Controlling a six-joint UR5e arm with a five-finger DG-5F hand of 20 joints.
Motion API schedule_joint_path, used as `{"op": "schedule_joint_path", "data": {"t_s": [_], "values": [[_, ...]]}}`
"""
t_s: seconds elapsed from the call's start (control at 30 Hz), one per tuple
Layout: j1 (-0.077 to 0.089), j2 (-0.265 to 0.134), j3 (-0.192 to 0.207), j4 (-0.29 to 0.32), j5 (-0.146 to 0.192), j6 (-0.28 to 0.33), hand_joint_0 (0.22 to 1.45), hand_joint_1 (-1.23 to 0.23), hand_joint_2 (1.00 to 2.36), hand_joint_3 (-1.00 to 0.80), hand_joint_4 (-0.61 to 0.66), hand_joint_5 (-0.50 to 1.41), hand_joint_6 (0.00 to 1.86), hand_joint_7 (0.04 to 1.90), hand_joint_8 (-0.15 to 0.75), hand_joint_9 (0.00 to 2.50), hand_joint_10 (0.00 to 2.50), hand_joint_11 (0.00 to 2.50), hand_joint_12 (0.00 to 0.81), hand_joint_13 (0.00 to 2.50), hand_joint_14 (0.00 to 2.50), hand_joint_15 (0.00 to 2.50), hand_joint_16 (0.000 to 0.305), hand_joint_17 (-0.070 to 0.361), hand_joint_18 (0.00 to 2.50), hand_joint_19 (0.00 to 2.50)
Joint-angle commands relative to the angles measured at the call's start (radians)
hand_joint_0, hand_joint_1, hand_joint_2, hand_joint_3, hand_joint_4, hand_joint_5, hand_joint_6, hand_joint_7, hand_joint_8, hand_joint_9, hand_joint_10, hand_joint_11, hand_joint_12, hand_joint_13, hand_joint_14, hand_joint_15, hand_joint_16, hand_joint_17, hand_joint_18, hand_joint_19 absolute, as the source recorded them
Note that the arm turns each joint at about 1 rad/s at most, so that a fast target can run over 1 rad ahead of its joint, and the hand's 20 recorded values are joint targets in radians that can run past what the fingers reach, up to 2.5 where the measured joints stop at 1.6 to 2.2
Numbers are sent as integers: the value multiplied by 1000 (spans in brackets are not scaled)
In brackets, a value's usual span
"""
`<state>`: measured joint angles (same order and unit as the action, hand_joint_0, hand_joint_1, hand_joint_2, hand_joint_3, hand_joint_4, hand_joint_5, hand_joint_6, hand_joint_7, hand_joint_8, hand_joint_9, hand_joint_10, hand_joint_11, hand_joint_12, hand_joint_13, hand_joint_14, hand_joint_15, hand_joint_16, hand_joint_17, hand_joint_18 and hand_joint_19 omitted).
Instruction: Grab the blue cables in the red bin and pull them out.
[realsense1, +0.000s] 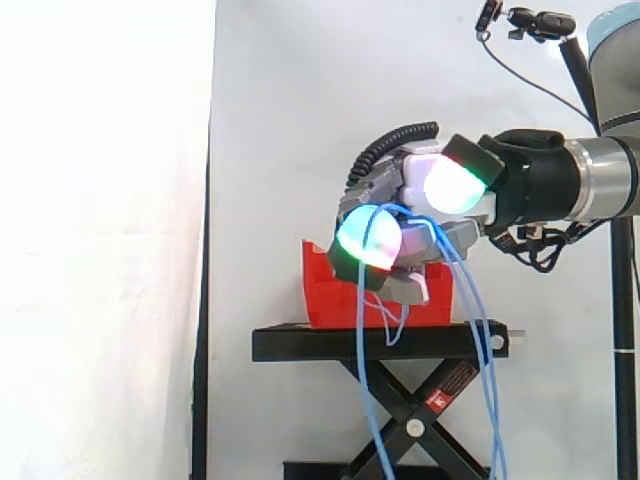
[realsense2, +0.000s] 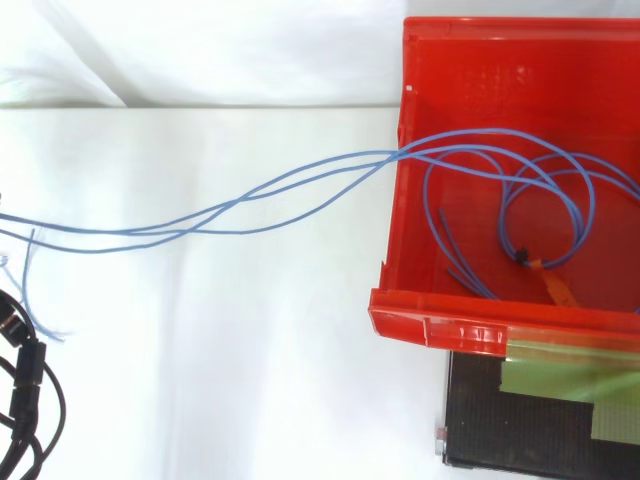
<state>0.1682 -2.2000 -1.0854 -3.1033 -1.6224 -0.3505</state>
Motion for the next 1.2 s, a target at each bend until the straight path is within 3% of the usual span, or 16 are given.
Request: {"op": "schedule_joint_path", "data": {"t_s": [0.0, 0.47, 0.67, 0.97, 1.17], "values": [[1, 0, -1, 3, 1, 0, 777, -874, 1000, -1000, 348, 714, 293, 568, 323, 936, 451, 1389, 334, 958, 2385, 611, 43, 98, 871, 1197], [1, -1, -1, 3, -1, 0, 655, -799, 1000, -1000, 380, 891, 253, 629, 359, 1161, 403, 1398, 384, 1148, 2255, 647, 53, 118, 1022, 1127], [1, 0, 1, 3, 1, 0, 653, -828, 1000, -1000, 363, 932, 344, 599, 354, 1207, 415, 1419, 382, 1180, 2212, 671, 52, 118, 1048, 1118], [1, 0, 1, 3, -1, 0, 709, -891, 1000, -1000, 316, 952, 468, 570, 326, 1238, 361, 1480, 363, 1201, 2141, 731, 48, 108, 1044, 1133], [1, 0, 1, 3, -1, 0, 834, -944, 1000, -1000, 294, 929, 468, 591, 289, 1226, 287, 1553, 335, 1181, 2083, 813, 42, 94, 1007, 1176]]}}
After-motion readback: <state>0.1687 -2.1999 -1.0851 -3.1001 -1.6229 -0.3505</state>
